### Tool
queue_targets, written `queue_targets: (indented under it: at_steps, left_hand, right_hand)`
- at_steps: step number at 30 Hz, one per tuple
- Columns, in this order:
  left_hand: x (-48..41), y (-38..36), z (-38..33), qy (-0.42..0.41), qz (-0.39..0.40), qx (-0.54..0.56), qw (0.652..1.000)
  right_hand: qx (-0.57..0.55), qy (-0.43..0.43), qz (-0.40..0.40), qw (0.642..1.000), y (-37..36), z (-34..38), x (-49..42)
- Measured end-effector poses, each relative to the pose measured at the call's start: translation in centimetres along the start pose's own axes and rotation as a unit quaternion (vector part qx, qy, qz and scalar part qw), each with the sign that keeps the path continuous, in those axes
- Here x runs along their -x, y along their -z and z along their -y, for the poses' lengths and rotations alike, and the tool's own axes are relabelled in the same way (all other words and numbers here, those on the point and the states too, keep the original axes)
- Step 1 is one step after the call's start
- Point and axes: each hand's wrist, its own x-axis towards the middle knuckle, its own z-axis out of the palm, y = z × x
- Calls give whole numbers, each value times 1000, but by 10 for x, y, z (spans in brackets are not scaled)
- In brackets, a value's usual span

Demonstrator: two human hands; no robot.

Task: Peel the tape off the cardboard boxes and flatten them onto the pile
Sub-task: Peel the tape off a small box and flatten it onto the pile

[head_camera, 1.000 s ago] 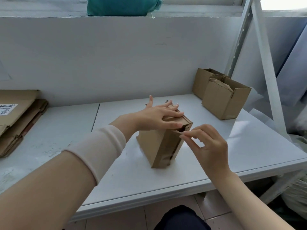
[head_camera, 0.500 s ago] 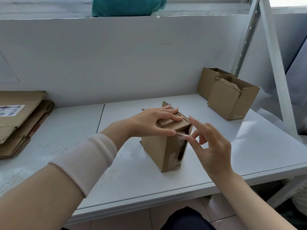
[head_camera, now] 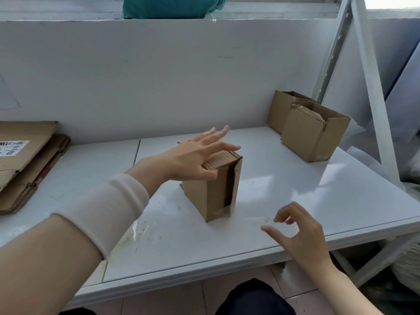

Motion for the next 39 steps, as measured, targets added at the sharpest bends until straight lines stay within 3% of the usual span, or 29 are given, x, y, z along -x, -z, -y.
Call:
queue_targets:
  at_steps: [3, 8, 11, 14, 20, 24, 29, 31, 34, 36, 39]
  left_hand:
    - [-9, 0, -5, -46, 47, -137, 988]
    - [-14, 12, -1, -80, 53, -231, 968]
    - [-3, 25, 8, -46, 15, -157, 986]
    - [27, 41, 29, 9, -99, 12, 995]
    - [119, 55, 60, 123, -283, 140, 941]
    - [173, 56, 72, 194, -423, 129, 876]
    - [229, 45, 79, 284, -543, 117, 782]
    - [247, 36, 80, 314, -569, 117, 751]
    - [270, 21, 78, 336, -567, 118, 743]
    - [282, 13, 78, 337, -569, 123, 741]
    - [293, 5, 77, 355, -577, 140, 722]
  right_hand:
    - [-51, -92, -31, 994, -9, 13, -12]
    - [-82, -170, -25, 982, -18, 18, -30]
    - [-91, -226, -49, 969, -16, 7, -35]
    - [-132, -310, -83, 938, -13, -2, -40]
    - [-171, -367, -149, 902, -22, 10, -68]
    - [-202, -272, -112, 934, -51, 57, -85]
    - [-145, 14, -75, 986, -114, 158, -87]
    - [-70, 145, -33, 986, -142, 185, -76]
    - [63, 292, 55, 953, -177, 201, -51]
    - [124, 310, 118, 935, -190, 197, -40]
    - [180, 241, 194, 934, -194, 188, -36]
